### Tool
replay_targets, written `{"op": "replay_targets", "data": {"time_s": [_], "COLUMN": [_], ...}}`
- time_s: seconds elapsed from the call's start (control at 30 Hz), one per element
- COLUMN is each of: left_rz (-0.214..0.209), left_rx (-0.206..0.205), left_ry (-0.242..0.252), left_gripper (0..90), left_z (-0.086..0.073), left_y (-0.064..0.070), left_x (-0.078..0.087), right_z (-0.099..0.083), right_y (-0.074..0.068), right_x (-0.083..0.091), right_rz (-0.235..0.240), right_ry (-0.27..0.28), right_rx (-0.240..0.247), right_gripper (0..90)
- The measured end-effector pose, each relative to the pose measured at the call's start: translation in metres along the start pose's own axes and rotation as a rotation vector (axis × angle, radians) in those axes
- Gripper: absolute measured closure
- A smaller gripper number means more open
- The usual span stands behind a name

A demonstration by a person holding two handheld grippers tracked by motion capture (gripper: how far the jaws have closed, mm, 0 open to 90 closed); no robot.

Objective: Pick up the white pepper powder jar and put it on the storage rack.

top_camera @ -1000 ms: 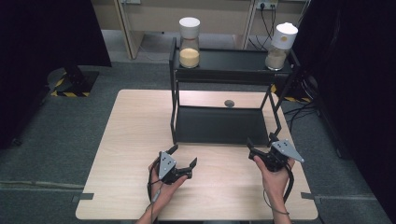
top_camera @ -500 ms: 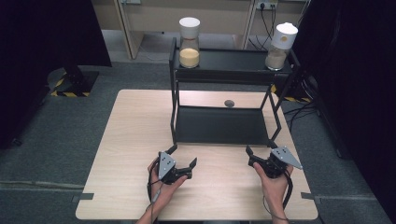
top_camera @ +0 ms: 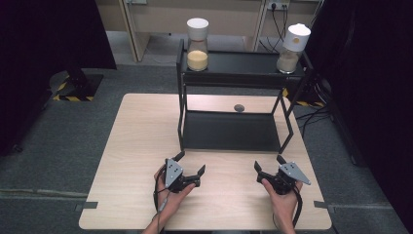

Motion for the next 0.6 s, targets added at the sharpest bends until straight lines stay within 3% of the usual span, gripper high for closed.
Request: {"op": "replay_targets", "data": {"time_s": [0.6], "left_rz": [-0.001], "left_rx": [0.000], "left_ry": [-0.002], "left_gripper": [7.5], "left_z": [0.0002], "left_y": [-0.0002], "left_x": [-0.0001], "right_z": [-0.0103], "right_y": [-0.0015], "right_x": [-0.0006], "right_rz": [-0.007], "right_ry": [-0.010], "right_rx": [0.008], "right_gripper": [6.3]}}
Point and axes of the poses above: each handheld gripper's, and its own axes: x roughly backward along the jaws, z roughly out of its top, y roughly to its right, the point moved 9 cm from there along -x, roughly forward along the jaws, and after that the axes turned 6 degrees about -y, right-handed, at the moved point
